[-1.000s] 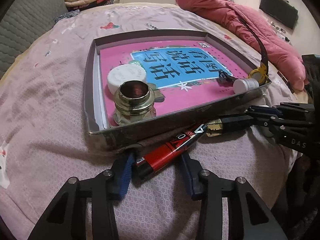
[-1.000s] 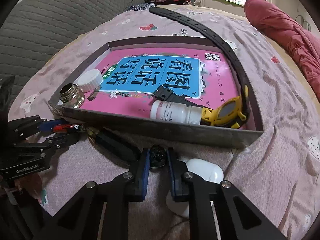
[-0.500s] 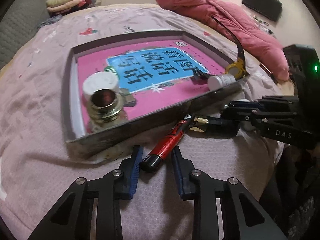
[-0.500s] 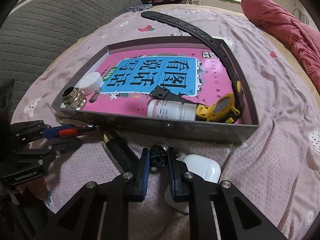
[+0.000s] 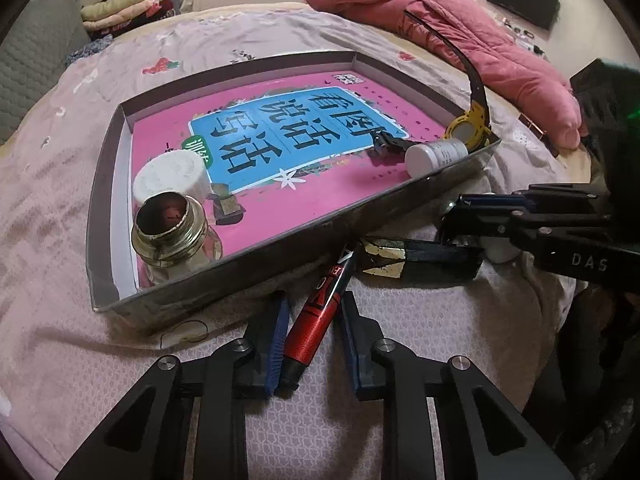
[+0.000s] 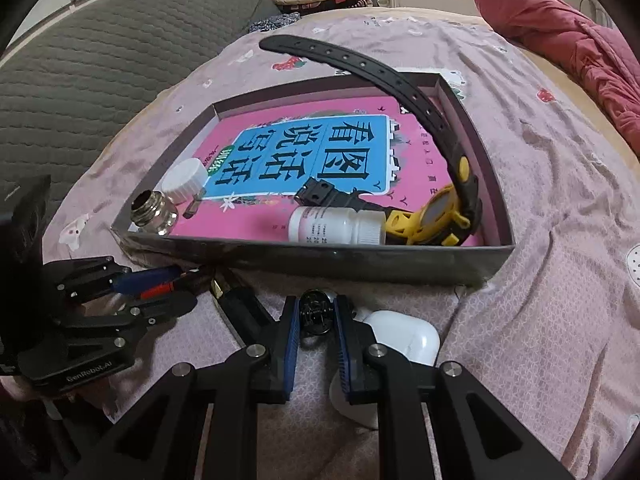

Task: Organize rigid objects
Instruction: 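Close the left gripper on the red lighter while the right closes on the black keychain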

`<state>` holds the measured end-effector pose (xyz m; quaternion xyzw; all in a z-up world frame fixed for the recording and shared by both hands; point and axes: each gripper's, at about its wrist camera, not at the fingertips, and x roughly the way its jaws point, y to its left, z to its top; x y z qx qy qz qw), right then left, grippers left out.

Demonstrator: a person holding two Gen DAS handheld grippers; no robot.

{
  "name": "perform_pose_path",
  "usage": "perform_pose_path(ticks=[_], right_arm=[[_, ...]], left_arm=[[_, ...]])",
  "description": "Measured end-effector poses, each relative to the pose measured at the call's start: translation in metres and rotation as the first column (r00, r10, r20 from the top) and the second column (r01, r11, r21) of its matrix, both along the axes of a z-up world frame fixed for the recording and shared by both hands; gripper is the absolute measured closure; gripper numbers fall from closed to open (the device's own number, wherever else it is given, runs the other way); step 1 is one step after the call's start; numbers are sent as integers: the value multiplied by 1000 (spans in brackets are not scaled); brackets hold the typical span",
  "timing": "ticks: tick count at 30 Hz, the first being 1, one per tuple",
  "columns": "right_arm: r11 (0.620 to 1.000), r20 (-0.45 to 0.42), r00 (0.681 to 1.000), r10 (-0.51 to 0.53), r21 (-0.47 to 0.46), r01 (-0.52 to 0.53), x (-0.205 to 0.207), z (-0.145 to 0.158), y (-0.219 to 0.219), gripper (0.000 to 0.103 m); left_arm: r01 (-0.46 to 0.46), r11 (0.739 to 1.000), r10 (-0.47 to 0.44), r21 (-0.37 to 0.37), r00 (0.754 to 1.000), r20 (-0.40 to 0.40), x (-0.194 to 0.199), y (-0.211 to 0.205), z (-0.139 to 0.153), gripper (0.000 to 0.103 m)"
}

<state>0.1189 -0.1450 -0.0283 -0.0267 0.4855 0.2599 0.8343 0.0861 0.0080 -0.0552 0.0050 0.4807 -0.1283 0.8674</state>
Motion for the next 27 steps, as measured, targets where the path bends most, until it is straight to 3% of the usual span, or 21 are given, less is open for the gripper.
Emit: perform_pose_path(ticks=[13,27], right_arm=[[999,26,999,28,29,-29,-9,14,4,86],[997,58,998,14,74,-18,-20,38,-6,86]], left_arm=[[-56,998,57,-42,998,16,-17,0,10,92],[-108,988,111,-114,994,24,-32,3,29,93]])
